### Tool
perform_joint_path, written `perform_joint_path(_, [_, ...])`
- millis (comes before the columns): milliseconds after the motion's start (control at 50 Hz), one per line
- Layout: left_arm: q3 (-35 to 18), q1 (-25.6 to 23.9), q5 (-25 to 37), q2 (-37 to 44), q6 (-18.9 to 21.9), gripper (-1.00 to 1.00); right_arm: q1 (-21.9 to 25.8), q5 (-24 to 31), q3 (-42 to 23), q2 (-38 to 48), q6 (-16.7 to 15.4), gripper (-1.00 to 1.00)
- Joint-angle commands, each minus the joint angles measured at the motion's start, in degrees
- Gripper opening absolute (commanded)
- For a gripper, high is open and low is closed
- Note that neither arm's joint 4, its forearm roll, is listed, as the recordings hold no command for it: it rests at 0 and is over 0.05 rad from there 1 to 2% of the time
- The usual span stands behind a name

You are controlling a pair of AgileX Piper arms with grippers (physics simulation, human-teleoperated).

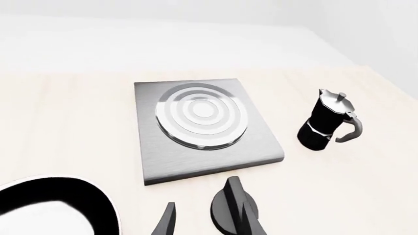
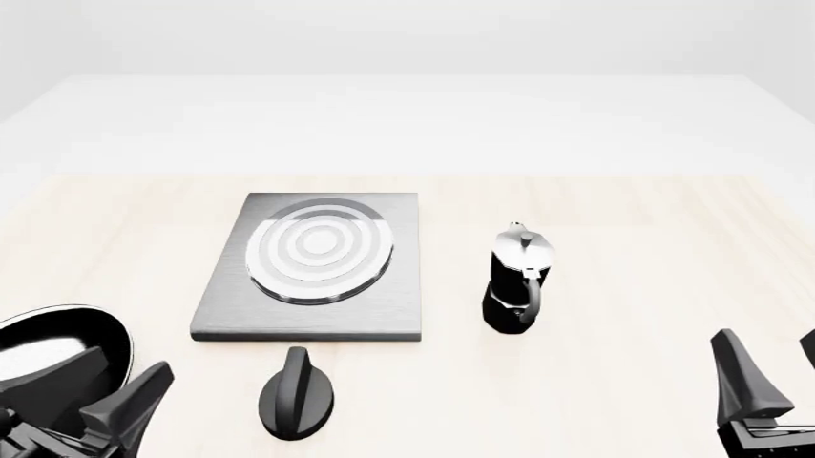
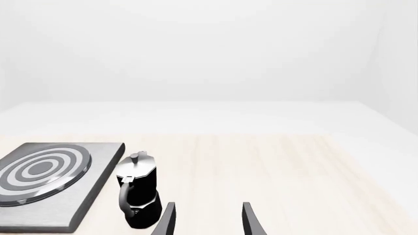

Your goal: Turn on the stove.

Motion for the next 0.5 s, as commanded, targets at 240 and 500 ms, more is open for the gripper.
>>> perform_joint_path(240, [0.30,3.13,5.19,-8.48,-2.90,1.00,-0.11,-0.14,-0.01,-0.30,0.12,1.00])
perform_joint_path(500, [1.48,7.31,5.69,-8.48,1.78,1.00,-0.21,-0.31,-0.01,-0.37,0.02,1.00])
